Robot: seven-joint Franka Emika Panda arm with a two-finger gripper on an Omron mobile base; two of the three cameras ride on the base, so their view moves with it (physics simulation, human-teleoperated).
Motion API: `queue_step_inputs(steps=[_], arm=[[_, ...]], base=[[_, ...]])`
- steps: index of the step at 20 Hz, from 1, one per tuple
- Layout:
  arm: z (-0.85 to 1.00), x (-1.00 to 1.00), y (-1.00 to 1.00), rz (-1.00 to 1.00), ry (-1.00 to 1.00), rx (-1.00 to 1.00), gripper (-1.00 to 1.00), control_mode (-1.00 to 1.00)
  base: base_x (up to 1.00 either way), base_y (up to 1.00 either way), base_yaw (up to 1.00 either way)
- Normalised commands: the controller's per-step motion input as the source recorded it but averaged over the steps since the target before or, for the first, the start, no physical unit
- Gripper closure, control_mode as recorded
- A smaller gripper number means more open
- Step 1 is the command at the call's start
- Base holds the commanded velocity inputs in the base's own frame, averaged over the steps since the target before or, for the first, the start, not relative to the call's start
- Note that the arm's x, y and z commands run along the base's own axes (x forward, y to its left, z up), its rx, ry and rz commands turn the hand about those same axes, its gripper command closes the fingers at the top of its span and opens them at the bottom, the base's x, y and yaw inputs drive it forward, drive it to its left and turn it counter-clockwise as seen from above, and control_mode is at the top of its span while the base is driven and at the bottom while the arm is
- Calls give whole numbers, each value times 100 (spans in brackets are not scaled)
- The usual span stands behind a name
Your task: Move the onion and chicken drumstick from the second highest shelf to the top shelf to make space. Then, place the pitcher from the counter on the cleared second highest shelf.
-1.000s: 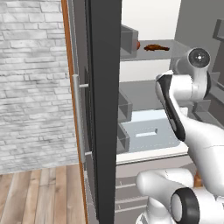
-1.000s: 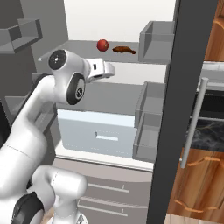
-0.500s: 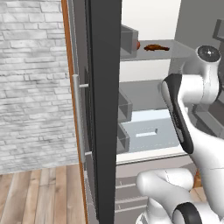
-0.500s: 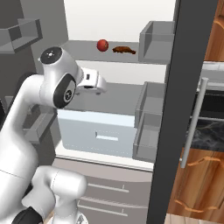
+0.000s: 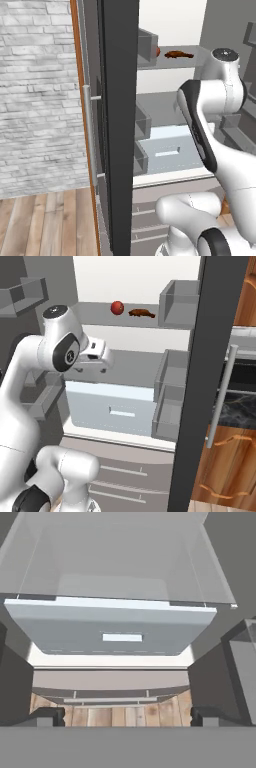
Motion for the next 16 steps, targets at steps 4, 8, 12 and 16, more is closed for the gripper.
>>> queue_step_inputs(steps=[4, 8, 12, 16], arm=[[-31, -17, 5, 0, 0, 0, -100, -100], [-51, -9, 9, 1, -5, 0, -100, -100], [-46, -3, 7, 3, -15, 0, -100, -100], [-33, 0, 1, 8, -21, 3, -100, -100]], base=[[0, 0, 0], [0, 0, 0], [0, 0, 0], [0, 0, 0]])
